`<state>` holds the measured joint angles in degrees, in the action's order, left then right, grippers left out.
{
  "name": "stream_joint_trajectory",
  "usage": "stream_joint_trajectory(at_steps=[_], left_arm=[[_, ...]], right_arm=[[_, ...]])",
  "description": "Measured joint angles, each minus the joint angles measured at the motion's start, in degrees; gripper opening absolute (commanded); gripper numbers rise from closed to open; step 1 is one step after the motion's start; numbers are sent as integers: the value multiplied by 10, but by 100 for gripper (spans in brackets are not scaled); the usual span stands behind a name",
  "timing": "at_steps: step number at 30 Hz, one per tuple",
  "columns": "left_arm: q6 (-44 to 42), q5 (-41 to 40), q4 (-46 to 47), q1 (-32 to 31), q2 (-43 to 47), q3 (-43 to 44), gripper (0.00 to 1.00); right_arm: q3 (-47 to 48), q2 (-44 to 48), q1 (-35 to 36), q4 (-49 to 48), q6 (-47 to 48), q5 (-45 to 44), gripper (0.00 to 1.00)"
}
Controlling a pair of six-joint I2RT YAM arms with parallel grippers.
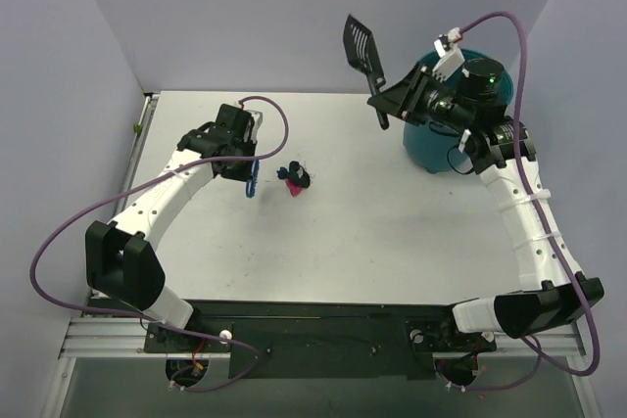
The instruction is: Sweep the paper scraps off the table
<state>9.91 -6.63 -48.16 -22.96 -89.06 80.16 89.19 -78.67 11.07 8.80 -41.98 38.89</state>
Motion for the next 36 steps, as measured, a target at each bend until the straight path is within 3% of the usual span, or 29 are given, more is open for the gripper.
stream_joint_trajectory(at_steps=[6,11,16,20,27,36], left_arm=[[0,0,0,2,-3,0,0],[0,-5,0,7,-14,0,0],[7,-11,0,23,-37,9,0],[41,43,9,38,-49,32,0],[159,200,97,38,-79,89,0],[285,309,171,-4,-262,192,0]], right_arm=[[35,1,109,212,196,-117,0],[-29,-1,196,287,271,-257,0],[-191,26,243,281,282,-342,0],[-301,78,244,270,267,-384,0],[-338,177,244,226,244,-434,0],[-363,202,244,216,231,-466,0]])
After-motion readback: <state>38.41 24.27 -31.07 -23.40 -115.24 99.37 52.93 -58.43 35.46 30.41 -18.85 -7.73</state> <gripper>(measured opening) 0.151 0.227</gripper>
